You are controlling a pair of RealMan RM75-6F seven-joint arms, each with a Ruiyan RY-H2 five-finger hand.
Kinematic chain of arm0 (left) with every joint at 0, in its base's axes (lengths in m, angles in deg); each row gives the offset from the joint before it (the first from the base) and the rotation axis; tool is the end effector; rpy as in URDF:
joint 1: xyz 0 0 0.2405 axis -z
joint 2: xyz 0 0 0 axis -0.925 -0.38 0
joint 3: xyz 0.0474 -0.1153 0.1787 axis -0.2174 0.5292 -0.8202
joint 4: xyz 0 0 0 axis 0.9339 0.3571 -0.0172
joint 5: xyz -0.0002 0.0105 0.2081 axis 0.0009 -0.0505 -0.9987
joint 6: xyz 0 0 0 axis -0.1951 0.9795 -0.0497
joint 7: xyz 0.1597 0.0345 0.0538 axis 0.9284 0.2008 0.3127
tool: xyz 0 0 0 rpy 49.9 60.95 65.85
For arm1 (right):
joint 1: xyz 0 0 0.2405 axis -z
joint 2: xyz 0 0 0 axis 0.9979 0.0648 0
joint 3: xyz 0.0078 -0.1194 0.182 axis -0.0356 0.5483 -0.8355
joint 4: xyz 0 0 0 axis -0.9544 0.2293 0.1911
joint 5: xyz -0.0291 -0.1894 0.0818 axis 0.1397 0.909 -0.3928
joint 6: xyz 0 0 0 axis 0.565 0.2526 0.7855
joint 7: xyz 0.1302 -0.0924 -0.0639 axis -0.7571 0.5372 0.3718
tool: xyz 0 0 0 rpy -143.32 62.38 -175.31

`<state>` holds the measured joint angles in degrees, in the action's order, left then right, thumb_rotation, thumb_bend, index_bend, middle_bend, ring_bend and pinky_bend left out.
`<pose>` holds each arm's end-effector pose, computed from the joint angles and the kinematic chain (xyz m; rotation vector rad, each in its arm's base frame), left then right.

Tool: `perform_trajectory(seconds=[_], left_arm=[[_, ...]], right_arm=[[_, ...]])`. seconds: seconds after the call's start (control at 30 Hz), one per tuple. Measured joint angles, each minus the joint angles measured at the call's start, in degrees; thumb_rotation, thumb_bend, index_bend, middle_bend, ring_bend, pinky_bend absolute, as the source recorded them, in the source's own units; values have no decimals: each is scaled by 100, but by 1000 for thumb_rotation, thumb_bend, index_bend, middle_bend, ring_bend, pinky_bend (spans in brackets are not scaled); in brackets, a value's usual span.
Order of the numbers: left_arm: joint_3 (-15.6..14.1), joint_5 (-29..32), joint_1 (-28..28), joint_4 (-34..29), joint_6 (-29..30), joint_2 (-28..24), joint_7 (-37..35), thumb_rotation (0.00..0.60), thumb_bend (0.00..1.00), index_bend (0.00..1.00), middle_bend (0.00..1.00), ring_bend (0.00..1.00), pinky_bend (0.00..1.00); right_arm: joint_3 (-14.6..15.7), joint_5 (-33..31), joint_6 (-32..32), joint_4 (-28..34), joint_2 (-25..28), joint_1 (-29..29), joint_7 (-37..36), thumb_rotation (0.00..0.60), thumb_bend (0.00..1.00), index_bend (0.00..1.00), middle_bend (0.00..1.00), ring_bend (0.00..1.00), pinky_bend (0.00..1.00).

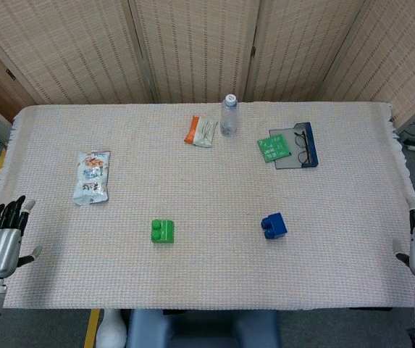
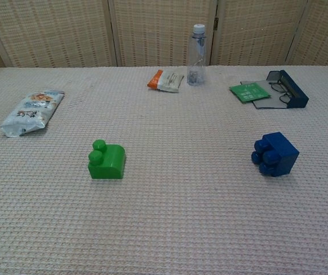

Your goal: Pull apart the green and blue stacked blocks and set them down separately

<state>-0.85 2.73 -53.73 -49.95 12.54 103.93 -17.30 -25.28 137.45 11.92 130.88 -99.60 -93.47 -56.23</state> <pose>-0.2759 0.2440 0.1272 -1.4239 -0.7930 -0.8025 -0.2983 -0.2152 0.1581 1.1742 -0.8271 0.6172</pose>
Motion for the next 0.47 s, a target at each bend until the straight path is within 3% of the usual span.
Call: perform_trajectory(seconds=[0.47], left_arm=[[-68, -575, 10, 9, -199, 5, -60, 600, 256, 21, 0, 0, 0]], right_arm=[[144, 527, -422, 93, 96, 23, -282, 600, 372, 0, 0, 0, 0]])
